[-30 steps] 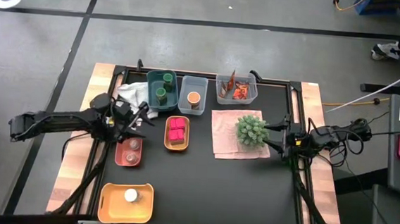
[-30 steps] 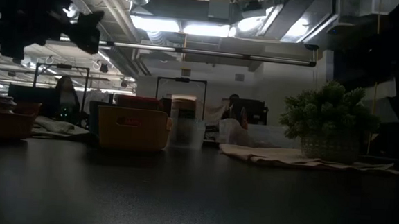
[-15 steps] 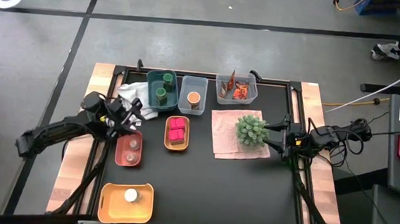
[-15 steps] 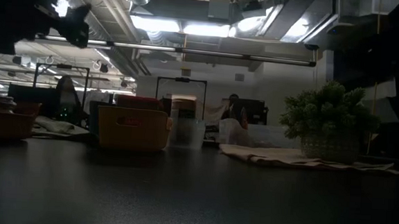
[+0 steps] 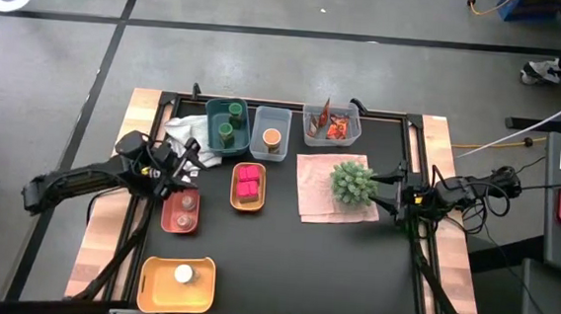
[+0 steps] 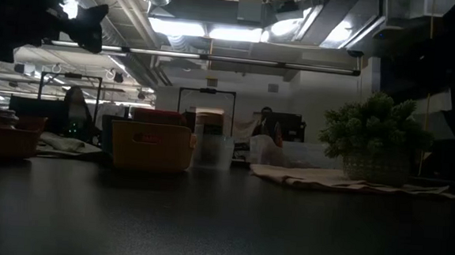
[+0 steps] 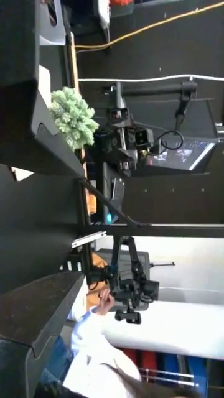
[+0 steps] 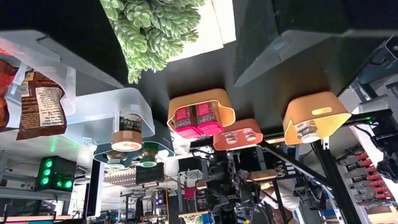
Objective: Sort spices by type
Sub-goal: Return to Home Position
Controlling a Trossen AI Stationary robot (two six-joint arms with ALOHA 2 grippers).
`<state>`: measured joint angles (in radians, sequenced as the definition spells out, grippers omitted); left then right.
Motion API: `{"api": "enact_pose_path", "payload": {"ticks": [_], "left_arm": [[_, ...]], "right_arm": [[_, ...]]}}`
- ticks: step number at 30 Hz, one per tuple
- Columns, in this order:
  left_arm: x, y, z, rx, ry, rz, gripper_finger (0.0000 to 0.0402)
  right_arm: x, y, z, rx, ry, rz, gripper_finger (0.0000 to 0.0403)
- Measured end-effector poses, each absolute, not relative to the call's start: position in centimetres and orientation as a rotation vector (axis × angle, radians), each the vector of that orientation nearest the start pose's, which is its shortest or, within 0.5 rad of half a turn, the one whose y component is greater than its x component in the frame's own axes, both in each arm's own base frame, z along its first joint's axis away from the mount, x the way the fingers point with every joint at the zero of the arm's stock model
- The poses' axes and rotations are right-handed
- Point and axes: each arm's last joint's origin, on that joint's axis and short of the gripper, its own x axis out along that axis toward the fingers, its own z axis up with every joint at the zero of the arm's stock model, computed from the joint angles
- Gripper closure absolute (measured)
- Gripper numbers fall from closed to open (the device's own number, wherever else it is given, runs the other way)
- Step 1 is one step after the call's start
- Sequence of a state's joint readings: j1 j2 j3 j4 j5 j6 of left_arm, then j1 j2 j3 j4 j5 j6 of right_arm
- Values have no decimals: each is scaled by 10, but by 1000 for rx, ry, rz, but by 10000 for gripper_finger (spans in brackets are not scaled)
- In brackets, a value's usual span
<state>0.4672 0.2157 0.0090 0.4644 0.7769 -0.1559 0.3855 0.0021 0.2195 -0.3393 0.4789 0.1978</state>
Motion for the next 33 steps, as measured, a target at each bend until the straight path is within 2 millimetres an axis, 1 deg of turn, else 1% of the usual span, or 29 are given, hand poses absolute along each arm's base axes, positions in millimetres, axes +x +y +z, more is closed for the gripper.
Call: {"api": "enact_pose_path", "payload": {"ticks": [6,8,13,17,21,26,30,33], "left_arm": [[97,28,192,-19,-190,-298,153],[95,29,196,-30,-205,-293,153],[84,26,204,-21,-241,-361,153],[77,23,207,-28,-263,-379,153],[77,24,204,-61,-234,-380,153],[79,25,200,-57,-213,-364,153],[82,28,191,-73,-184,-281,153],[85,31,184,-73,-143,-184,153]], "right_arm": [[74,16,205,148,97,-103,114],[73,15,209,153,87,-100,114],[70,15,218,162,70,-79,114],[67,15,224,145,69,-41,114],[67,15,224,142,74,-38,114],[67,15,224,146,65,-37,114],[68,15,222,141,67,-38,114],[71,16,216,136,78,-46,114]]}}
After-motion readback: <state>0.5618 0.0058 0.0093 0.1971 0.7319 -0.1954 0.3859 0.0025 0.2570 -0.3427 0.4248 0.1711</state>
